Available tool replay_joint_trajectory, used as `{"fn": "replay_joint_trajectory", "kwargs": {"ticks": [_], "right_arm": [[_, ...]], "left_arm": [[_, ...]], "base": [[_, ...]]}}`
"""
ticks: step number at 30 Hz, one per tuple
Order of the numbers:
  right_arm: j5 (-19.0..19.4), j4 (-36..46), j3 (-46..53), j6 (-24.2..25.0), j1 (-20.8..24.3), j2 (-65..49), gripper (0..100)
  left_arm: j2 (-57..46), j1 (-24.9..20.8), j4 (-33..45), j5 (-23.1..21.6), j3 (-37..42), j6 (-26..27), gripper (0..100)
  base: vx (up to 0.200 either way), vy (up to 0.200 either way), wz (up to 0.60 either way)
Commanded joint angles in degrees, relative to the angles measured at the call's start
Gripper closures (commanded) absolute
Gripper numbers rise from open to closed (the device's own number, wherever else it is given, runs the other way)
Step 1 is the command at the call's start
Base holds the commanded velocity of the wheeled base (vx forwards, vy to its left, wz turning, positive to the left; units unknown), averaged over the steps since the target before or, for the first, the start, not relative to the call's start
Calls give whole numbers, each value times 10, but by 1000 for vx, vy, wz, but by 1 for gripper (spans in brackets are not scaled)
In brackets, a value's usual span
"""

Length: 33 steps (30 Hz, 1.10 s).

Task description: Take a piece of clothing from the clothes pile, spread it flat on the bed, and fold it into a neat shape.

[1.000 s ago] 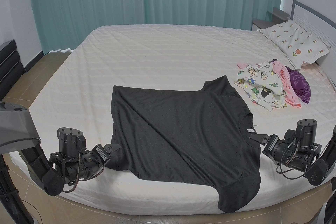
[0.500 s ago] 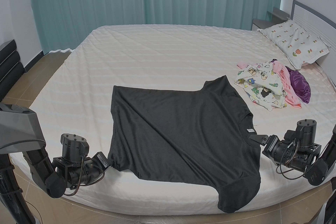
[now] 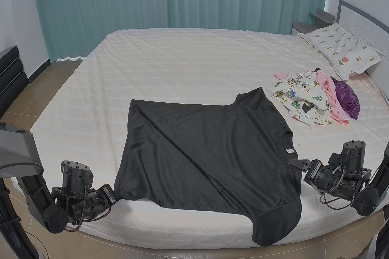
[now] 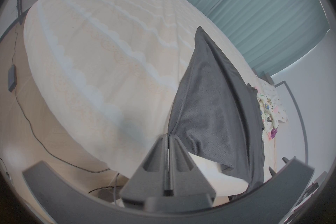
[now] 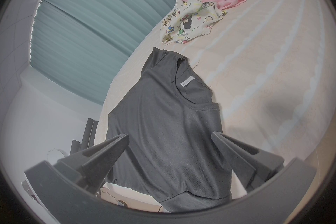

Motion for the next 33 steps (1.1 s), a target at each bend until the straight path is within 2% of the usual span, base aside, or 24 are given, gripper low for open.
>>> {"fn": "replay_joint_trajectory", "kwargs": {"ticks": [1, 9, 13, 17, 21, 24, 33], "right_arm": [[0, 0, 1, 0, 0, 8, 0], [-1, 1, 10, -21, -2, 20, 0], [-1, 0, 12, -34, -8, 40, 0], [1, -1, 6, -38, -33, 55, 0], [19, -1, 4, -48, -51, 69, 0], [46, -12, -2, -51, -69, 86, 0], [52, -56, -21, -51, -67, 133, 0]], "left_arm": [[-23, 13, 24, 2, 8, 18, 100], [-61, 28, 133, 3, -6, 58, 100], [-77, 46, 150, 2, -11, 72, 100], [-84, 73, 161, 2, -16, 96, 100], [-84, 91, 174, 1, -27, 99, 100], [-87, 99, 202, 0, -38, 105, 100], [-127, 117, 278, -7, -59, 121, 100]], "base": [[0, 0, 0], [0, 0, 0], [0, 0, 0], [0, 0, 0], [0, 0, 0], [0, 0, 0], [0, 0, 0]]}}
